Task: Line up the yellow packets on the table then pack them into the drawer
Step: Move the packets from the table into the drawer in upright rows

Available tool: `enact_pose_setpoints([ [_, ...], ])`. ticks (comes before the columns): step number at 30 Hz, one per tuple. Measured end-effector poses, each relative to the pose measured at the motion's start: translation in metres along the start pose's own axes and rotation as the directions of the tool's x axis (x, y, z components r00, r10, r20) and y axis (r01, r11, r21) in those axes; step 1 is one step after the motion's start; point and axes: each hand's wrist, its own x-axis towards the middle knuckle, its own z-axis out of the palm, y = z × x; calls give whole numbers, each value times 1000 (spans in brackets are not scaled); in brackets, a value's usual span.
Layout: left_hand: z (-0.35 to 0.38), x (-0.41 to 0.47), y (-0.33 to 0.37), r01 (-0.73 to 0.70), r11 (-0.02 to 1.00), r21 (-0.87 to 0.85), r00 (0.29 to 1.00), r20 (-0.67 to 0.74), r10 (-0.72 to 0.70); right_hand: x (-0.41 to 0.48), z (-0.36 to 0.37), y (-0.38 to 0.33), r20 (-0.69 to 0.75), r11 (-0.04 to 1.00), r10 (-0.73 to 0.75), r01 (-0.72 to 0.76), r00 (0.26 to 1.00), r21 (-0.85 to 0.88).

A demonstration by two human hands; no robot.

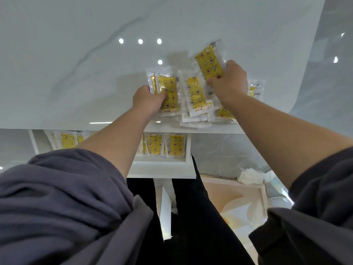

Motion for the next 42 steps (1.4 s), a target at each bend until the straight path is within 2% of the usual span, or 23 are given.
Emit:
enact_pose_setpoints([
  [3,-3,1,-5,3,999,-51,1000,5,-3,-2,0,0,10,998,27,-28,1000,51],
  [6,-9,-2,-13,-13,994,-109,1000,-1,13,-9,0,-2,-15,978,10,-7,1000,206],
  [10,-29,-10,-30,-12,974,-225,1000,-18,8,-27,-1,-9,12,890,-91,76,996,450],
  [14,-55,-18,-62,16,938,-346,1000,-19,-24,-57,15,-23,147,775,-191,57,971,630],
  [16,-70,-19,-84,63,921,-384,997,-14,-73,-73,31,-31,187,786,-235,73,954,613],
  [20,-108,-23,-146,107,936,-336,994,42,-99,-118,74,-50,309,811,-274,46,911,584],
  [27,-176,-22,-288,220,944,-245,975,85,-205,-203,191,-55,574,769,-215,-225,790,598],
  [29,-187,-14,-319,257,942,-217,966,96,-242,-218,226,-51,601,780,-156,-275,784,562],
  [31,-191,-1,-340,268,937,-223,962,111,-249,-227,256,-46,582,776,-61,-328,811,538],
  [34,-181,26,-354,238,946,-218,971,69,-228,-229,291,-38,474,761,93,-369,876,533],
  [38,-155,60,-338,136,972,-190,991,10,-136,-206,322,-37,344,793,157,-326,926,515],
  [40,-142,75,-335,76,996,-51,996,-32,-78,-189,336,-35,301,862,133,-260,944,434],
  [42,-133,88,-338,1,989,148,999,-51,7,-174,347,-33,283,956,82,-156,956,249],
])
